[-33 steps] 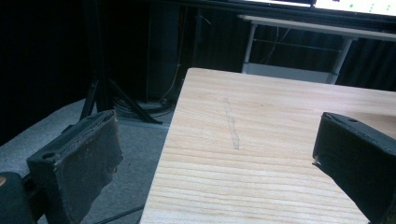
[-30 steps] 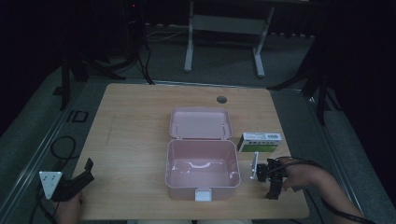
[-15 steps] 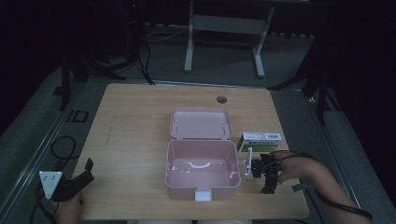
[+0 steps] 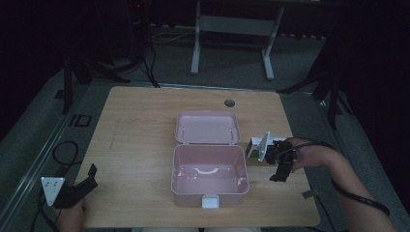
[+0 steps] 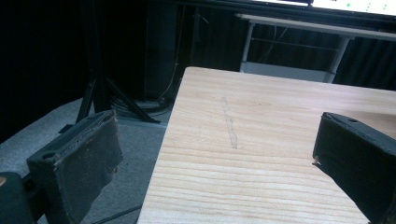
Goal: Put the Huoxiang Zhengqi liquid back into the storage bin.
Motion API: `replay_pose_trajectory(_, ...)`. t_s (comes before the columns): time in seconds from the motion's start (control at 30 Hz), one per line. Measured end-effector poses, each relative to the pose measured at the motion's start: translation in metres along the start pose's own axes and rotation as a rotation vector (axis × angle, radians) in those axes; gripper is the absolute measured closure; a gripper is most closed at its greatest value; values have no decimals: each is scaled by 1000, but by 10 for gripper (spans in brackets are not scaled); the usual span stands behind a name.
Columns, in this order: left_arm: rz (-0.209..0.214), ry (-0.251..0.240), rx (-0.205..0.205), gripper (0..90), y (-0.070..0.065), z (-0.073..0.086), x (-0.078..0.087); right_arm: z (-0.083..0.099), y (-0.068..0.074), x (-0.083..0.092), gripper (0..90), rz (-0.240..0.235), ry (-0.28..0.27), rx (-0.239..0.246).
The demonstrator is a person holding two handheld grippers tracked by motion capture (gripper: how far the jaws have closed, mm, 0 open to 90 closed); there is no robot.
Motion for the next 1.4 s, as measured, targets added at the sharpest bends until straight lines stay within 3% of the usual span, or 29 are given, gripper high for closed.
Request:
replay_pose_trajectory(0.33, 0, 1, 0, 11, 0, 0, 0, 3, -21, 13, 261, 5, 11, 11)
replay_pose_trajectory(0.57, -1, 2, 0, 12, 0, 0, 0, 1, -43, 22, 291, 27, 10, -12)
replay_pose_trajectory(0.83, 3, 5, 1, 12, 0, 0, 0, 3, -71, 23, 336, 91, 27, -32)
replay_pose_trajectory(1.07, 3, 5, -2, 11, 0, 0, 0, 5, -84, 10, 350, 77, 68, -39)
replay_pose_trajectory(1.23, 5, 5, -3, 12, -1, 0, 0, 7, -95, -2, 411, 65, 72, -55)
replay_pose_trajectory(1.4, 7, 7, -5, 11, -1, 0, 0, 8, -98, -15, 434, 44, 100, -52)
Point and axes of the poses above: each handheld gripper's, and its own axes: x roughly backward along the jaws, z roughly out of its underside, y roughly to its left, the point moved 6 cm from there along -x, roughly forward along the jaws, and after that the axes turned 1 degree about z, right-handed, at the moved point
